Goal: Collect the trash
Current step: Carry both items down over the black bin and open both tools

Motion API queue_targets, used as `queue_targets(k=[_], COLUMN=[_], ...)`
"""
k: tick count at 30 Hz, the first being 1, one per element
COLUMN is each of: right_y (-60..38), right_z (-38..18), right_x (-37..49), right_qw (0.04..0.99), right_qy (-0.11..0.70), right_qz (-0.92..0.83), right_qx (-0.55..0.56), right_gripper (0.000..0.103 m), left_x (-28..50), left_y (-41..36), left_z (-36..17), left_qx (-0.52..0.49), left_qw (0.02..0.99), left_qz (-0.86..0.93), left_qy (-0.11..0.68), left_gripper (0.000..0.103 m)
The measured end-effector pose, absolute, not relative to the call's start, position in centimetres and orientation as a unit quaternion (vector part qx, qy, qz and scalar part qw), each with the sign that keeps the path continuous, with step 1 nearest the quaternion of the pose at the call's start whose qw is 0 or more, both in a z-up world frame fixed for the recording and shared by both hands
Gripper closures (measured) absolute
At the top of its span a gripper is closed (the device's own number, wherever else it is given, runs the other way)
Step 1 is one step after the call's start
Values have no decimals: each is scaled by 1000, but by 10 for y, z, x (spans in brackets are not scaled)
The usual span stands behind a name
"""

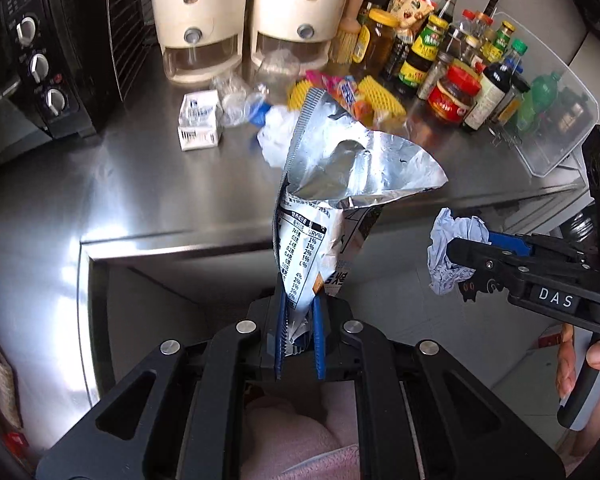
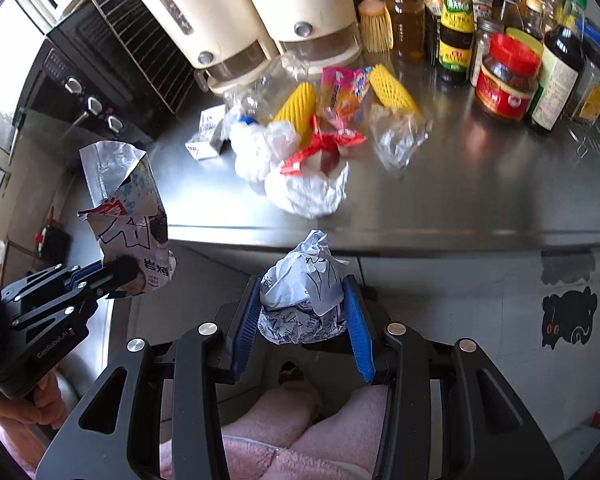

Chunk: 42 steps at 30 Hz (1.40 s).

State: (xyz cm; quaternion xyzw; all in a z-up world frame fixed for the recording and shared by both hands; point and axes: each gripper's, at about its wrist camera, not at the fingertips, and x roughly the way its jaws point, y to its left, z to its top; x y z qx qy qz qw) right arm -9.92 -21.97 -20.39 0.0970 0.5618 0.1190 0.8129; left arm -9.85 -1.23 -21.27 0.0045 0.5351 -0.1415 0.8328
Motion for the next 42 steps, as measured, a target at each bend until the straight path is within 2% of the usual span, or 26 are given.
queue_targets(k=[10, 16, 25, 31, 33, 34, 35, 37, 39, 42], right_y=[-217, -218, -210, -212, -211, -213, -214, -214, -213, -220], right_z=[-329, -403, -484, -504, -503, -501, -499, -492, -486, -467], right_x=[-130, -121, -94, -76, -71, -72, -70, -68, -68, -69], right_qw=[796, 761, 735, 723, 721, 721, 724, 729, 734, 741], right_qy=[590, 633, 664, 674, 675, 675, 673, 669, 666, 658], right_qz=[115, 103, 82, 72, 71, 69, 63, 60, 57, 52], right_qx=[70, 103, 115, 131, 139, 141, 138, 131, 125, 121], right_gripper=[61, 61, 61, 58, 52, 45, 42, 34, 31, 23], left_x=[-125, -114, -95, -79, -76, -76, -74, -71, -70, -70], left_y=[-20, -25, -34, -40, -43, -43, -44, -44, -40, -34], left_z=[-356, -436, -512, -531, -529, -528, -526, -520, -512, -498], left_qx=[-25, -30, -38, -40, -32, -27, -23, -21, -27, -27], left_qw=[779, 744, 718, 704, 706, 710, 714, 720, 722, 729], left_qz=[-134, -137, -129, -130, -132, -130, -126, -117, -114, -109], left_qy=[613, 653, 683, 697, 695, 692, 688, 684, 682, 675], left_gripper=[93, 93, 93, 91, 83, 70, 61, 53, 51, 38])
